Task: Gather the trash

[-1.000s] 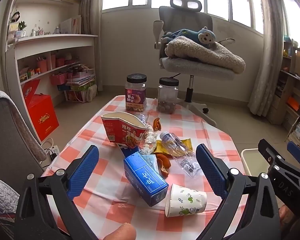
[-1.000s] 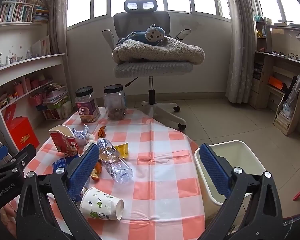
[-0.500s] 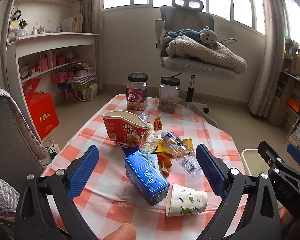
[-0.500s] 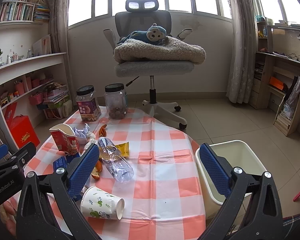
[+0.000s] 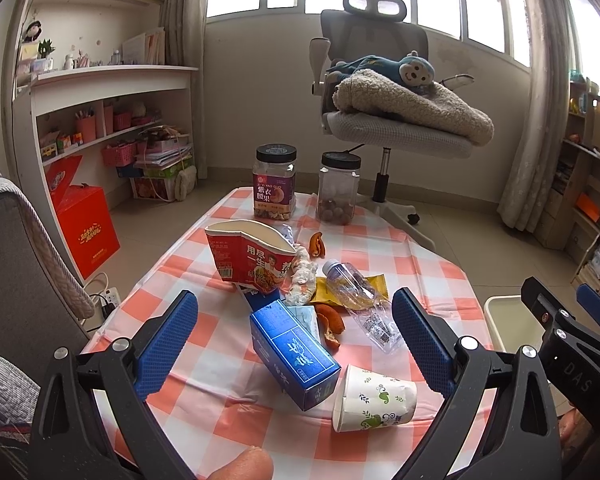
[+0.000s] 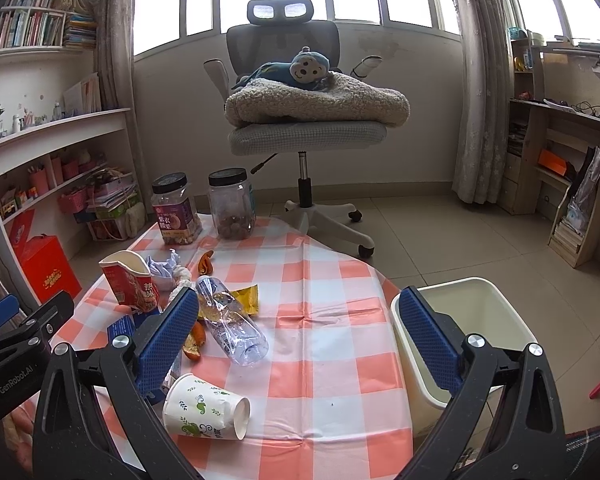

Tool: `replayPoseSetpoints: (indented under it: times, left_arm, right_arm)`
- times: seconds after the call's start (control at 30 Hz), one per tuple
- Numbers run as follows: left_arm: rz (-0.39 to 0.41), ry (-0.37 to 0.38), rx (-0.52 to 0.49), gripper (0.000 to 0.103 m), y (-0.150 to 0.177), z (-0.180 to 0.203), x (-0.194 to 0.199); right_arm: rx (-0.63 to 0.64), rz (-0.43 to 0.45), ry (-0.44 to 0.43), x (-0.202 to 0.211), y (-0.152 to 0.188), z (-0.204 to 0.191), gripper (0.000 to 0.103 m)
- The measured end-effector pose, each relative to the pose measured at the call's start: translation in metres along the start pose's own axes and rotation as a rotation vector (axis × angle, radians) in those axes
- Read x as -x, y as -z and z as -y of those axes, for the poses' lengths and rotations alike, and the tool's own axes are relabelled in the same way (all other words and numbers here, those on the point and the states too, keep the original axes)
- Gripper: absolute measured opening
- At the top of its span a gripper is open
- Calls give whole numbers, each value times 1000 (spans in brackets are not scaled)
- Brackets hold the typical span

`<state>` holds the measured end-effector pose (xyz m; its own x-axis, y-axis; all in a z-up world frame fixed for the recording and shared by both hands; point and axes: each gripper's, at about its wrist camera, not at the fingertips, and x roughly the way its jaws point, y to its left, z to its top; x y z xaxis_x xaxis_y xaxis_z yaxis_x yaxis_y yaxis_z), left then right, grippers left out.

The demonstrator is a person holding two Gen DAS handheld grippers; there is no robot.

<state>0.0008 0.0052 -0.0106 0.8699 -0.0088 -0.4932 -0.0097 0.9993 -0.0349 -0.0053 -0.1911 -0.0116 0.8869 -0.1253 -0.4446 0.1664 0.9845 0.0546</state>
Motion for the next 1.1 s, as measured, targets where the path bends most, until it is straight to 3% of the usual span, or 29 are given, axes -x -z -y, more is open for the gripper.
replayPoseSetpoints:
  times: [1.1]
  left_arm:
    - [-5,0,-3,95,-2,2,0]
  right_arm:
    - [-4,-1,-3,0,2,0,96]
